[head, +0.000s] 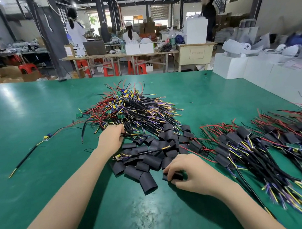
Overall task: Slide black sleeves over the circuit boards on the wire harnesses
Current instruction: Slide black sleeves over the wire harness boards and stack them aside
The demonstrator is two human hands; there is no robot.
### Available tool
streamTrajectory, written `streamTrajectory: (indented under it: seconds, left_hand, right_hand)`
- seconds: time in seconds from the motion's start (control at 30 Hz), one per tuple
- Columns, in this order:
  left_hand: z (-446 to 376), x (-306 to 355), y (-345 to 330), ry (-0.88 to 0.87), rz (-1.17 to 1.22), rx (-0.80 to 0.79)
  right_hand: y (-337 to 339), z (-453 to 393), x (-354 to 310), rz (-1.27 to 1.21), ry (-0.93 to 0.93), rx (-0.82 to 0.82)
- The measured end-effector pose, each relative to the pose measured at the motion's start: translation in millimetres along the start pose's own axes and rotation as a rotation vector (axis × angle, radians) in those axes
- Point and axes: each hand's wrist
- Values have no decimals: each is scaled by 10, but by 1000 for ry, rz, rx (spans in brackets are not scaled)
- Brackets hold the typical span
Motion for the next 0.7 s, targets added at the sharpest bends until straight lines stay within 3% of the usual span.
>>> streamTrajectory:
  seconds: [0.1, 0.27, 0.33, 0.43, 0.53, 0.63, 0.7]
  left_hand:
    - [45, 44, 0, 0, 62, 55]
    - [42, 131, 125, 51, 473, 320]
    - [3, 140, 234, 69, 509, 292]
    - [-28, 130, 389, 38, 294, 124]
    - [-34, 141, 520, 85, 161, 55]
    - [-34, 181, 638, 112, 349, -21]
    - [-2, 210, 700, 149, 545, 74]
  right_hand:
    - [22, 11, 21, 63, -65, 40]
    - [36, 33, 73, 205, -271, 26]
    - [41, 28, 64, 188, -284, 16]
    - [48, 26, 49, 175, -275, 5]
    - [58, 20, 49, 193, -265, -3]
    - [61, 20, 62, 204, -250, 7]
    - [65, 23, 71, 204, -241, -2]
Point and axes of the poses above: each hand's wrist, its own z-axis away from the middle knuckle, its own y-axis out of the back of the hand, x = y × z, and after that the axes turned 8 degrees about y, right-handed
